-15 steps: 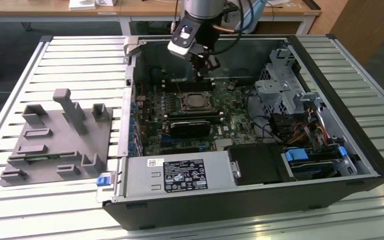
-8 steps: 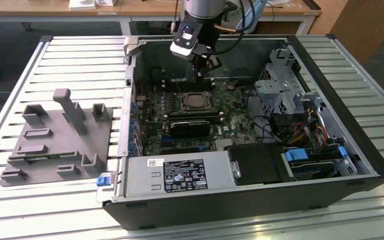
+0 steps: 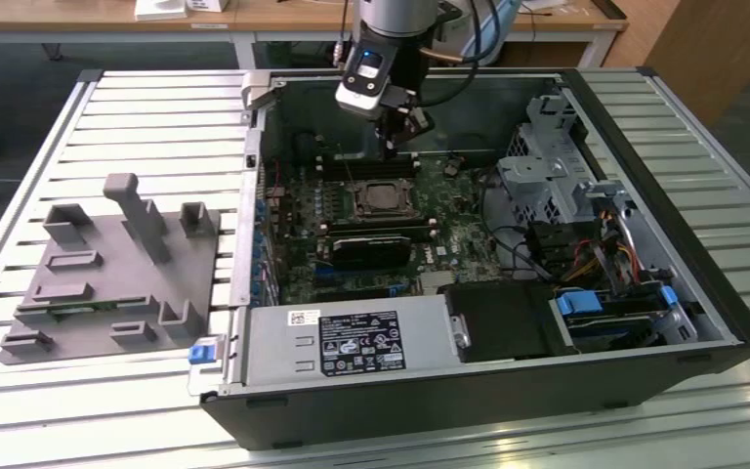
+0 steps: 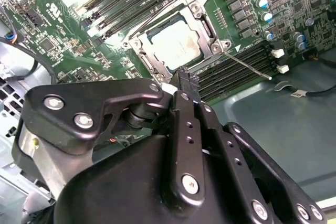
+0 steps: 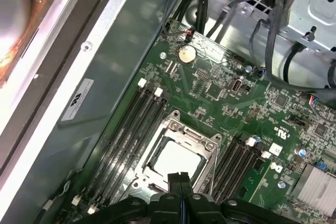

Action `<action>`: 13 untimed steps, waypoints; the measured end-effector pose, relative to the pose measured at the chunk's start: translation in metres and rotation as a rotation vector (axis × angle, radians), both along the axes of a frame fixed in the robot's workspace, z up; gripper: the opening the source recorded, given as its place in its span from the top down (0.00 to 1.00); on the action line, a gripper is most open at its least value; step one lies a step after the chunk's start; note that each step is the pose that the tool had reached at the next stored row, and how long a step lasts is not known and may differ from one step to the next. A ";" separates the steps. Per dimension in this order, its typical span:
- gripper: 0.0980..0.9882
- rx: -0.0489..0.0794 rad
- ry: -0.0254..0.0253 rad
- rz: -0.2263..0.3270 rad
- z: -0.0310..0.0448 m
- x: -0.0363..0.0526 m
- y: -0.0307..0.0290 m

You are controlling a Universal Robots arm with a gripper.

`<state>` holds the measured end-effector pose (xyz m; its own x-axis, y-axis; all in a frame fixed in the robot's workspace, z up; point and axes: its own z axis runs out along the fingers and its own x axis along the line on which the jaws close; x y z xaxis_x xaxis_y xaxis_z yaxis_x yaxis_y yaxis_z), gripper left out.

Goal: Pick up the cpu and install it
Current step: 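Install the first cpu locking lever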

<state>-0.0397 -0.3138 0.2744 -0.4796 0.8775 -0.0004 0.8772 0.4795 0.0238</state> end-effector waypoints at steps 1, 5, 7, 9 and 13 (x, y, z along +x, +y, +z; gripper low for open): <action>0.99 0.000 0.0000 0.005 0.0000 0.0000 0.0000; 0.99 0.000 0.0000 0.023 0.0000 0.0000 0.0000; 0.99 0.000 0.0000 0.032 0.0000 0.0000 0.0000; 0.99 0.000 0.0000 0.040 0.0000 0.0000 0.0000; 0.99 0.000 0.0000 0.053 0.0000 0.0000 0.0000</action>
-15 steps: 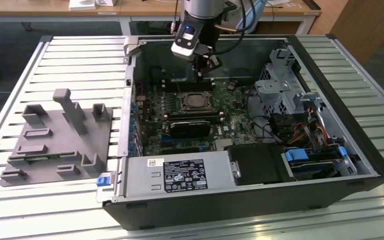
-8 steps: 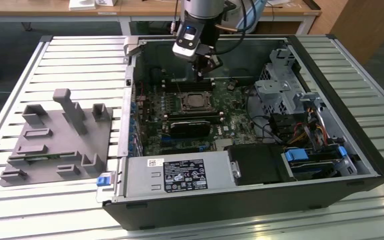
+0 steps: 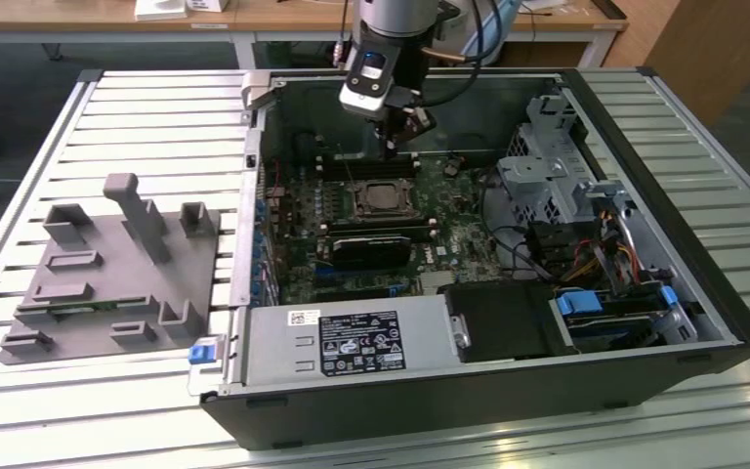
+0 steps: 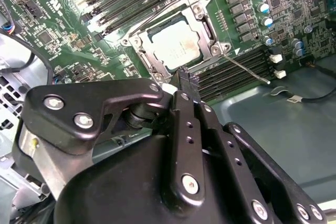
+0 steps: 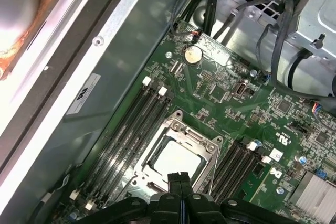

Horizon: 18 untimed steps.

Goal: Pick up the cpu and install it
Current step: 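Install the first cpu locking lever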

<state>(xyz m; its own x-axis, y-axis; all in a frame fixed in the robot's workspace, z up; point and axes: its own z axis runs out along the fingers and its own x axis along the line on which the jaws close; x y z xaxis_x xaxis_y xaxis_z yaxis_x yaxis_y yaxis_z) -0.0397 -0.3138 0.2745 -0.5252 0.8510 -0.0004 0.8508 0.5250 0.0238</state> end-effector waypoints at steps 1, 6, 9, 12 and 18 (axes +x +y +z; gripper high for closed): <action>0.99 0.000 0.0000 0.003 0.0000 0.0000 0.0000; 0.99 0.000 0.0000 0.018 0.0000 0.0000 0.0000; 0.99 0.000 0.0000 0.027 0.0000 0.0000 0.0000; 0.99 0.000 0.0000 0.035 0.0000 0.0000 0.0000; 0.99 0.000 0.0000 0.054 0.0000 0.0000 0.0000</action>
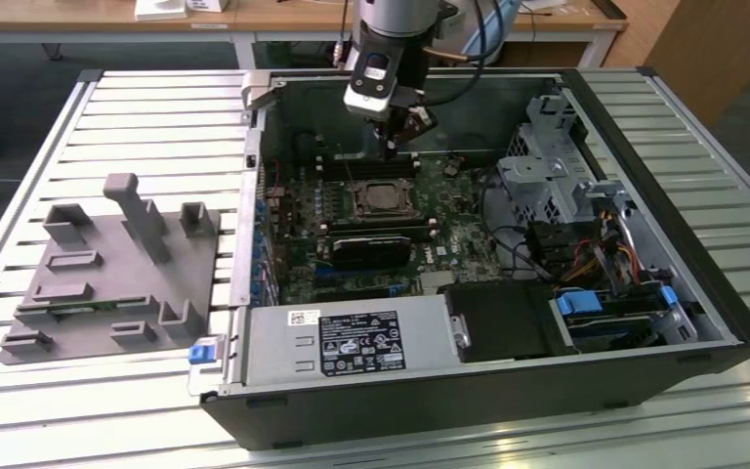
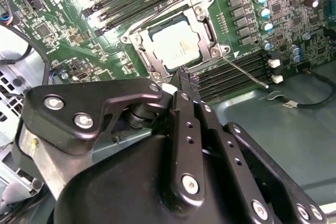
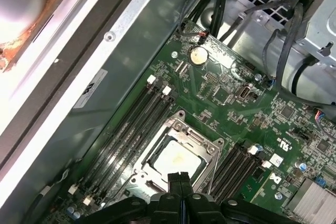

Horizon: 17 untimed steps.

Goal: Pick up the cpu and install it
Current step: 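Install the first cpu locking lever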

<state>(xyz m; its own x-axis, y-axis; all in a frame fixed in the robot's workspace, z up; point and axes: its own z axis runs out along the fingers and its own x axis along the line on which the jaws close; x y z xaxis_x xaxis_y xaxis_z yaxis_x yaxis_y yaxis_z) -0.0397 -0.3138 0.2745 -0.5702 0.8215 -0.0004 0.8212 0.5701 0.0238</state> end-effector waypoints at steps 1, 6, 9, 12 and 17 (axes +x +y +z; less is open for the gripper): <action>0.99 0.000 -0.0001 0.005 0.0000 0.0000 0.0000; 0.99 0.000 0.0000 0.057 0.0000 0.0000 -0.0001; 0.99 0.000 -0.0001 0.110 -0.0001 0.0000 -0.0001; 0.99 0.000 0.0000 0.157 -0.0003 0.0000 -0.0001; 0.99 0.000 -0.0001 0.195 -0.0003 0.0000 -0.0001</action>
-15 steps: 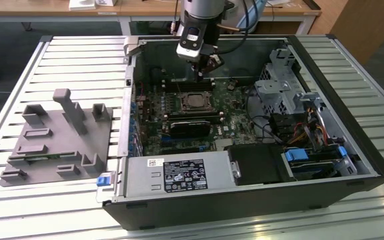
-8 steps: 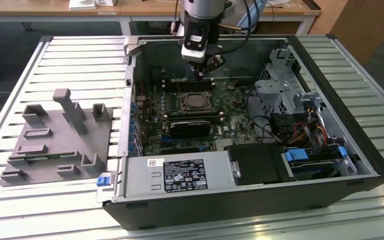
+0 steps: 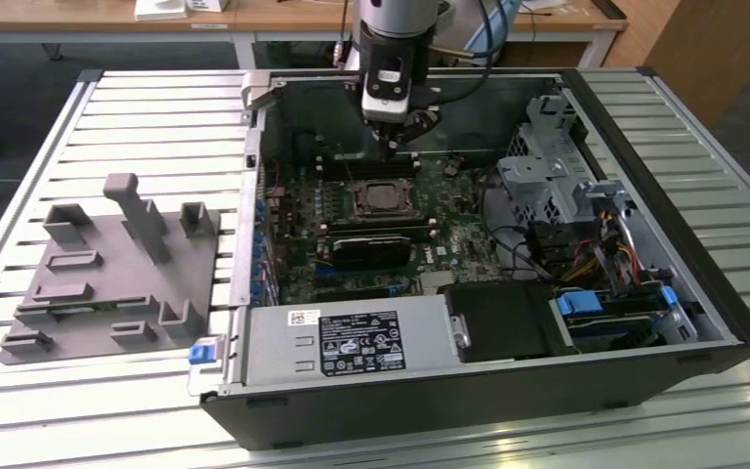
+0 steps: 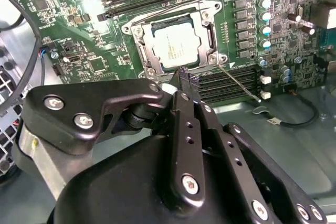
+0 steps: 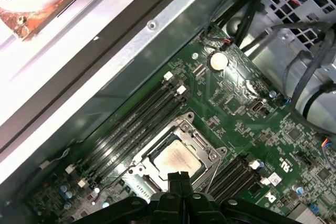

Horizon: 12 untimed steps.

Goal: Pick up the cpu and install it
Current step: 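Install the first cpu locking lever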

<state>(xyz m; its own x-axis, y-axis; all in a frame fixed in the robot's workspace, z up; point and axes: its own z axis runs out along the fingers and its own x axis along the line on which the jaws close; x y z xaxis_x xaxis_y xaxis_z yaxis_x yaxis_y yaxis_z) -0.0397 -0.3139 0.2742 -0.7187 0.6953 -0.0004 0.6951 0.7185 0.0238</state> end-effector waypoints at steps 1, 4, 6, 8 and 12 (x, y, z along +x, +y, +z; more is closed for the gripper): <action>0.99 0.000 0.0000 0.006 0.0000 0.0000 0.0000; 0.99 0.000 0.0000 0.022 0.0000 0.0000 0.0000; 0.99 0.000 0.0000 0.034 0.0000 0.0000 0.0000; 0.99 0.000 0.0000 0.047 0.0000 0.0000 0.0000; 0.99 0.000 0.0000 0.072 0.0000 0.0000 0.0000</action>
